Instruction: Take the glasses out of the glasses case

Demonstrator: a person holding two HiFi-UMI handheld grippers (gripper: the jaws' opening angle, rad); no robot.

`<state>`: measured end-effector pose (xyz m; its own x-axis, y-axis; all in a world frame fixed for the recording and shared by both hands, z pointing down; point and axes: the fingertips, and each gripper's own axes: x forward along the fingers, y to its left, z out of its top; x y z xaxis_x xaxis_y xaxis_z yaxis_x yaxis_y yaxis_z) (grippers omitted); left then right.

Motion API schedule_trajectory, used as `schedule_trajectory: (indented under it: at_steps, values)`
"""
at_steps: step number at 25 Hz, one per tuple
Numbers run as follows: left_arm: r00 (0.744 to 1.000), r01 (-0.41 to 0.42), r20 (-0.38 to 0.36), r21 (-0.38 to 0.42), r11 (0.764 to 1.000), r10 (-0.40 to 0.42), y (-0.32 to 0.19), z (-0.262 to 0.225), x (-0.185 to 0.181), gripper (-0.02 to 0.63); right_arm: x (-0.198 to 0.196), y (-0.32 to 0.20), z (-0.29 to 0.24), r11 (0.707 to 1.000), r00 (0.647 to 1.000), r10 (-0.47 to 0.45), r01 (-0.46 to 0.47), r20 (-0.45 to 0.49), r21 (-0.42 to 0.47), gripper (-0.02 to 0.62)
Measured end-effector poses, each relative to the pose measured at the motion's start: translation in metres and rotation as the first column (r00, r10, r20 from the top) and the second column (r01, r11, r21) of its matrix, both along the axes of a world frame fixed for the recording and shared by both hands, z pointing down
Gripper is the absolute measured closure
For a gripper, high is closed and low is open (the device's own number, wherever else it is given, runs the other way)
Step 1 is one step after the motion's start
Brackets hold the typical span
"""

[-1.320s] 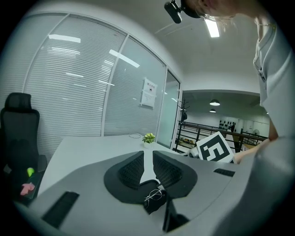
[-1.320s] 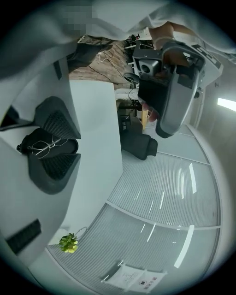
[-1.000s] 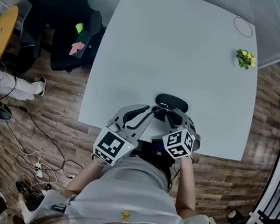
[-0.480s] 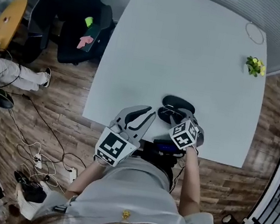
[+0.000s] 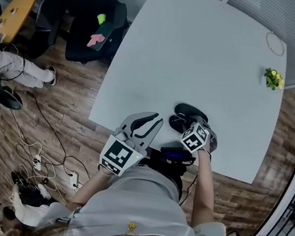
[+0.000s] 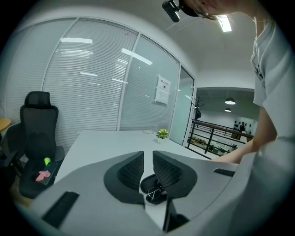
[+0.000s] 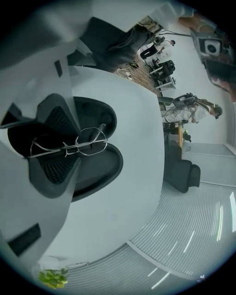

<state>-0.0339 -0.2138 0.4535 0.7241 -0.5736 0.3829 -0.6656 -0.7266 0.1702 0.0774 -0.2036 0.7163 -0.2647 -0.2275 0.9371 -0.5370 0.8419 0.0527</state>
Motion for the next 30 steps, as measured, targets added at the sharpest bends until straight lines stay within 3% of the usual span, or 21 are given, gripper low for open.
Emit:
schedule_trajectory:
  at_steps: [7, 13, 30]
  values:
    - [1.0, 0.018, 0.003, -0.006, 1.0, -0.018, 0.001, 0.003, -0.005, 0.54, -0.002, -0.001, 0.003, 0.993, 0.993, -0.119, 0.118, 0.01, 0.01, 0.472]
    - [1.0, 0.009, -0.003, -0.007, 1.0, -0.009, 0.004, 0.003, -0.003, 0.54, -0.002, -0.002, 0.001, 0.987, 0.988, -0.154, 0.155, -0.009, 0.037, 0.492]
    - [0.998, -0.064, -0.008, 0.007, 0.998, 0.064, 0.014, 0.002, 0.015, 0.54, 0.018, -0.009, -0.038, 0.987, 0.995, -0.091, 0.094, -0.032, 0.128, 0.497]
